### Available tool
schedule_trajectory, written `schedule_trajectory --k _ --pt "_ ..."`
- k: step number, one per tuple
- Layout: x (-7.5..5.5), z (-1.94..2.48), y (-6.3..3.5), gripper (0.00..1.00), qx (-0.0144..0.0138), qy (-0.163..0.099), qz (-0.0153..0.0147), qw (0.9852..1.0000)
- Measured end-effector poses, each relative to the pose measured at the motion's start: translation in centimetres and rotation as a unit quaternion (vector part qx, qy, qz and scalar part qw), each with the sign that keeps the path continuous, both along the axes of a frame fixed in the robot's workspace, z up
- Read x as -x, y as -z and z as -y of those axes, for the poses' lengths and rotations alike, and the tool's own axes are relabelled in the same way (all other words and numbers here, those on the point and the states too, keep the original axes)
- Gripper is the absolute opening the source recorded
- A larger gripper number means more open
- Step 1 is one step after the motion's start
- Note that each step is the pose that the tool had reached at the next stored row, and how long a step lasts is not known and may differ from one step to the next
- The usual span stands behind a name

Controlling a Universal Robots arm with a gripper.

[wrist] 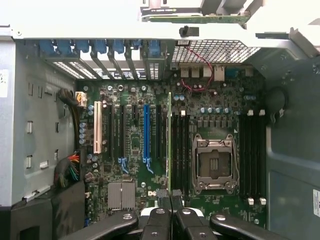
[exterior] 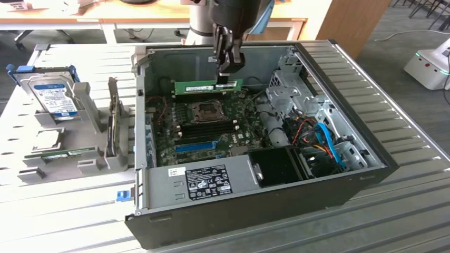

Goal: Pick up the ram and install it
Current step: 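Pick up the ram and move it above insertion slot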

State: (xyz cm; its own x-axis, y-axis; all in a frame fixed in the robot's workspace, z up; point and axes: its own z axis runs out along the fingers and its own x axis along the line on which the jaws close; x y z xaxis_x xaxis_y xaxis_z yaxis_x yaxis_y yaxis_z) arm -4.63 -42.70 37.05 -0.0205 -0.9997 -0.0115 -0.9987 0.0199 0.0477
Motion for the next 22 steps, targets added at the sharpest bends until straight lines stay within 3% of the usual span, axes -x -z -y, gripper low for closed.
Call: schedule_trajectory --k 10,22 --pt "-0.6 -0.02 0.03 0.12 -0.0001 0.000 0.0000 1.0000" --pt "-0.6 -1.18 0.25 0.12 0.0000 0.000 0.0000 1.0000"
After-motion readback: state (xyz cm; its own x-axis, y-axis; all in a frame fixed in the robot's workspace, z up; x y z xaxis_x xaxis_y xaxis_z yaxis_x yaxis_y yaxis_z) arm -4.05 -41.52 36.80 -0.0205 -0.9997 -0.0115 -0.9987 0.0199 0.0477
